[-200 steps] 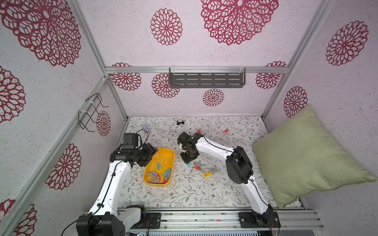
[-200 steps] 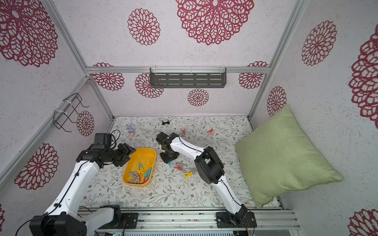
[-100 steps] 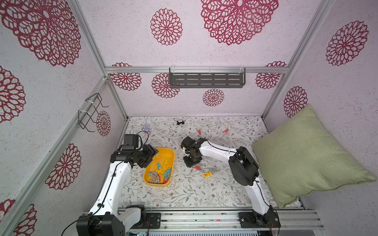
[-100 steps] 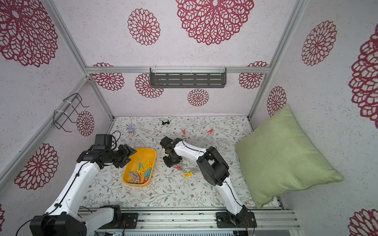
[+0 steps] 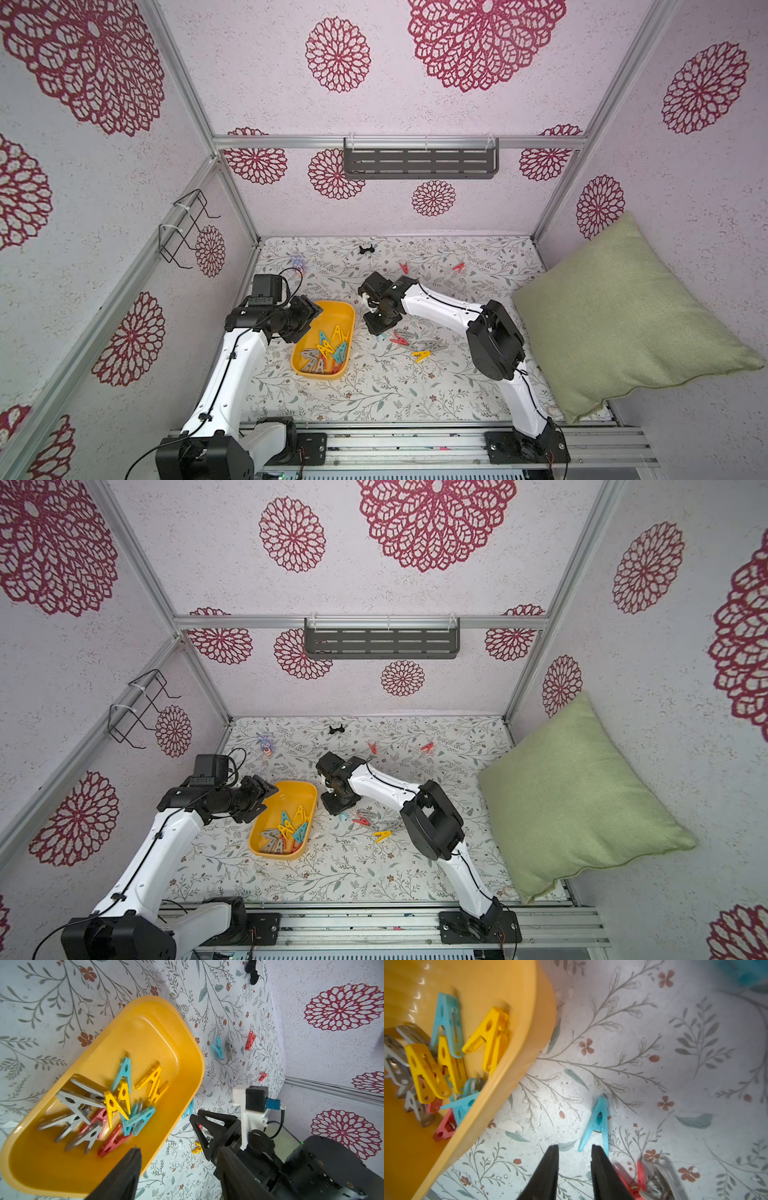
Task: Put the clothespins into the storage box
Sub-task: Pick up the clothespin from the center of the board, then place the clothespin in the storage box.
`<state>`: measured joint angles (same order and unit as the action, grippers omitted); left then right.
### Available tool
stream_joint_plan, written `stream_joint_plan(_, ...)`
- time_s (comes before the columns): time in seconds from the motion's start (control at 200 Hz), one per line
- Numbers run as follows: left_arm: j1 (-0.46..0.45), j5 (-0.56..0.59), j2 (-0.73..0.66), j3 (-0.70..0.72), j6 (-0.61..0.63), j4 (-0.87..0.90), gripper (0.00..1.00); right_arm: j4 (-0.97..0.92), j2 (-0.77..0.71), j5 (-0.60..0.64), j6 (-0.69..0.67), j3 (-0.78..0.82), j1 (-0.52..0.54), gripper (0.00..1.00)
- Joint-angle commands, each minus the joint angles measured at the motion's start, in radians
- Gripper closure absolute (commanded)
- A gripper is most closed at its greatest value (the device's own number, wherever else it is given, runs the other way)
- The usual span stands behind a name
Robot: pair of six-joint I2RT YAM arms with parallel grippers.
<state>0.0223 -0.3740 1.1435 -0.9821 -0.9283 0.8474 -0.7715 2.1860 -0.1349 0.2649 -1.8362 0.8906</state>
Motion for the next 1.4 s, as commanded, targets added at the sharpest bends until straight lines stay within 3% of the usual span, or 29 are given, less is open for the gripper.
stream_joint_plan(0.0, 0.002, -0.006, -0.008, 0.007, 0.006, -0.020, 0.35, -0.035, 0.011, -0.012, 0.023, -0.017, 0.003, 0.68)
stream_joint_plan(0.555, 0.002, -0.003, -0.024, 0.015, 0.003, -0.010, 0.35, 0.007, 0.041, -0.018, 0.046, 0.059, 0.011, 0.74)
stream_joint_plan(0.8, 0.001, -0.002, -0.024, 0.013, 0.003, -0.010, 0.35, -0.010, 0.040, 0.016, 0.046, 0.025, 0.009, 0.94)
stream_joint_plan(0.875, 0.002, 0.000, -0.023, 0.006, 0.003, -0.010, 0.35, -0.037, 0.038, 0.037, 0.043, -0.028, 0.010, 1.00)
stream_joint_plan(1.051, 0.004, 0.009, -0.014, -0.030, 0.015, -0.006, 0.35, -0.142, 0.069, 0.055, 0.019, -0.254, 0.014, 1.00)
stream_joint_plan(1.291, 0.056, 0.031, -0.004, -0.114, 0.077, 0.071, 0.34, -0.337, 0.246, -0.013, -0.006, -0.754, 0.064, 1.00)
stream_joint_plan(1.396, 0.108, 0.025, -0.028, -0.118, 0.098, 0.104, 0.35, -0.321, 0.265, -0.066, 0.008, -0.777, 0.091, 0.99)
